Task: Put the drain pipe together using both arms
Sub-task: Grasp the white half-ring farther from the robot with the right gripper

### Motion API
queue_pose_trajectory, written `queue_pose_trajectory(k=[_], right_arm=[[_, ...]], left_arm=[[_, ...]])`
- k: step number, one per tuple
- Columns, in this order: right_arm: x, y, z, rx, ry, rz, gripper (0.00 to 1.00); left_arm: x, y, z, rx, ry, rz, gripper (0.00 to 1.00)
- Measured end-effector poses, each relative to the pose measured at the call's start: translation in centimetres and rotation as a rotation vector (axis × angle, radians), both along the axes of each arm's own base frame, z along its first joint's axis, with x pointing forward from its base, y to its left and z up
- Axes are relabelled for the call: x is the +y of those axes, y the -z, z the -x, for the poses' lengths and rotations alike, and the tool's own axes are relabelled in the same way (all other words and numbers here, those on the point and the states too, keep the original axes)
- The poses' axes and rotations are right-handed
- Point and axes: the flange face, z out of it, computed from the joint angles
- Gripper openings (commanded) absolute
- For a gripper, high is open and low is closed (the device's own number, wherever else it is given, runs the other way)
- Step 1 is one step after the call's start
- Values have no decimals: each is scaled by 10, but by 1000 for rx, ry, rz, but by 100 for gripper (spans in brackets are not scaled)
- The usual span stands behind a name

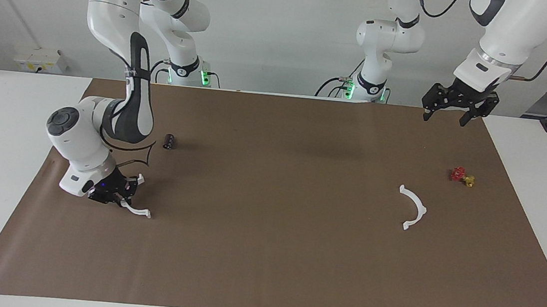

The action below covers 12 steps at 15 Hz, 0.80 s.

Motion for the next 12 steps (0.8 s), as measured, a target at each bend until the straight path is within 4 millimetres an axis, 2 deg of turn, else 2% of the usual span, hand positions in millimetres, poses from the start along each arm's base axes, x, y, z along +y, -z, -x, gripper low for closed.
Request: queue_pose_trajectory(k=[1,2,4,5,6,8,12], right_arm=[[19,-21,-6,23,45,-12,0],[47,-44,-9,39,94,-21,0],[124,-75,-4,43,188,18,0],[168,-82,4,28,225,63,0],[210,-84,14,16,271,92,0],[274,-80,34,11,350,112,0],[352,-51,60,-4,426,93,0]], left_arm=[[0,1,0,1,0,0,100],[0,2,0,1,0,0,100],[0,3,-1,1,-1,0,100],[1,4,-1,1,-1,0,100],[1,4,-1,1,-1,0,100],[1,4,-1,0,-1,0,100],[1,7,-1,2,-2,0,100]])
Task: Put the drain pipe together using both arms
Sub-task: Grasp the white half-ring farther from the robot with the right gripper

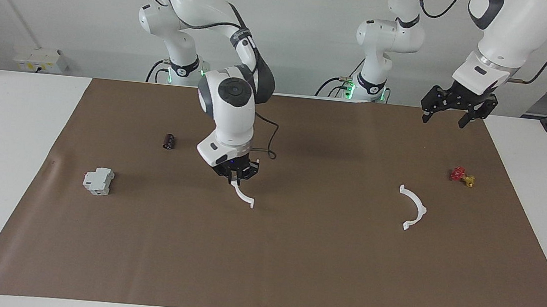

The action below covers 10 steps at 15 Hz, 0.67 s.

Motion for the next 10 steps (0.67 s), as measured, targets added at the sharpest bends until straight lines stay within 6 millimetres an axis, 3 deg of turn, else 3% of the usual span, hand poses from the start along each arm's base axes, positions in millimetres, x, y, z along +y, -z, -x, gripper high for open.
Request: queue_pose_trajectory(k=[3,5,10], right_arm=[[49,29,19,-11,-15,-10,0],[68,40,29,-12,-42,-9,0],[79,58,37,-7,-64,-5,0]], left_arm=[[0,1,0,0,0,0,100],[0,2,0,-1,0,0,100],[0,4,0,-3,0,0,100]])
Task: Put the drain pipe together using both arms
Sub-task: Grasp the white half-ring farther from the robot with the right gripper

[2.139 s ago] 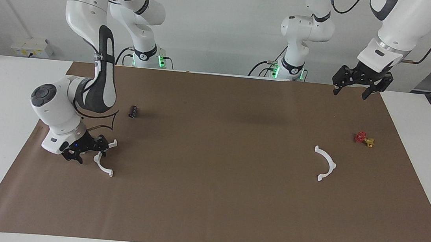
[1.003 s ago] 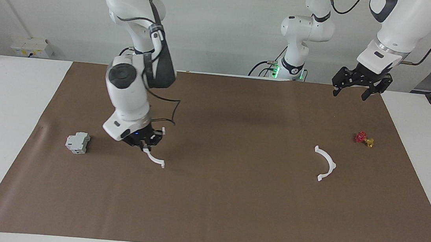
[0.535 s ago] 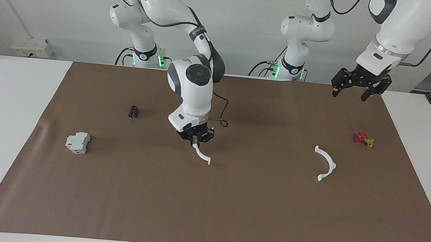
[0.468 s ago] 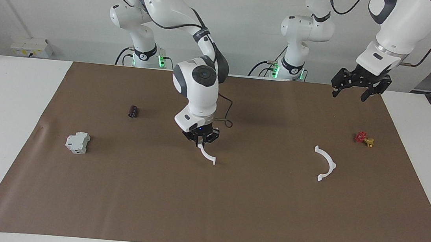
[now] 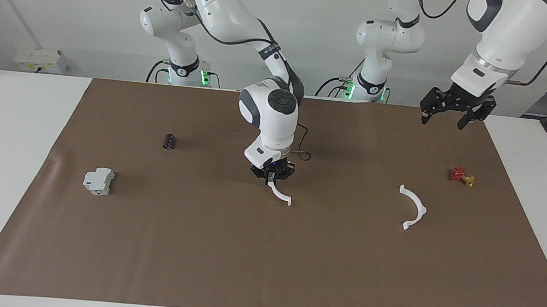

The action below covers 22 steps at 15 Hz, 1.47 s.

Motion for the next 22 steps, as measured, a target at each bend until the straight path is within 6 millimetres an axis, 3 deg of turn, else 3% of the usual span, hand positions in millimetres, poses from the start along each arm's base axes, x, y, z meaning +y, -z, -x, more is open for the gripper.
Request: queue_pose_trajectory(k=[6,15,16,17,22], right_arm=[[-6,15,6,14,2,10,0],[-6,17,7,17,30,11,0],[-6,17,7,17,31,10,44],[-6,17,7,17,32,10,99],[-1,10,8,5,26,1,100]], left_arm=[[0,0,0,-3,0,0,100],[0,0,0,-3,0,0,100],[0,0,0,-4,0,0,100],[0,0,0,-4,0,0,100],[0,0,0,-3,0,0,100]])
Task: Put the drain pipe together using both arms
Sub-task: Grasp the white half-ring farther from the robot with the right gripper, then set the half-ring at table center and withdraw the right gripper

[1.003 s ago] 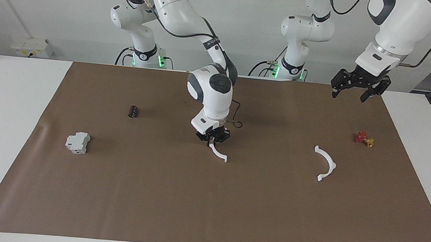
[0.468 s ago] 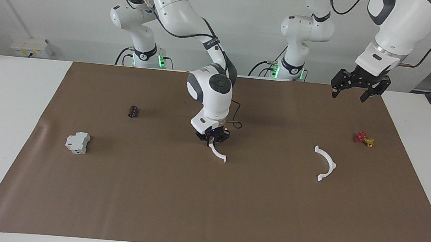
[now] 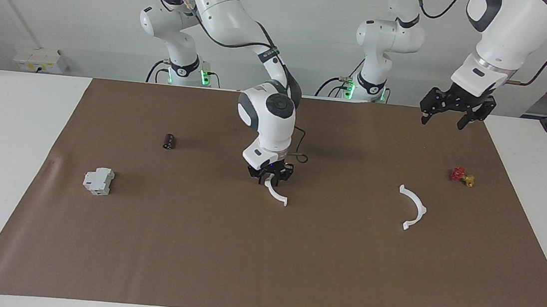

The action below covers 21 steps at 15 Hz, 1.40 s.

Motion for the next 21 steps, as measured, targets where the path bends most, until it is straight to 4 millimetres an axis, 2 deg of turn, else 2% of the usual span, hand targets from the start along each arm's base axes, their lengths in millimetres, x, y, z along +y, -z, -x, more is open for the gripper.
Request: queue_pose_trajectory(k=[2,4,6,9,10,12,16,19,21], right_arm=[[0,-29,-3,-29,3,-21,100],[-23,-79,-11,-45,41,-29,100],[-75,-136,-25,-58,103,-37,100],[-185,-201,-47,-64,157,-34,100],[-220,-215,-50,-61,166,-30,100],[-280,-238,-47,-32,170,-16,100],[-364,-273,-20,51,168,-1,100],[-402,-298,4,84,139,-2,100],[-412,-316,19,104,88,0,100]], left_arm=[[0,0,0,0,0,0,100],[0,5,-1,-4,0,0,100],[1,22,-4,-21,-3,2,100],[9,50,-10,-62,-20,6,100],[14,60,-13,-82,-29,8,100],[18,92,-18,-123,-55,11,100],[29,172,-29,-149,-140,12,100],[49,207,-28,-190,-178,10,100],[56,227,-25,-210,-202,10,100]])
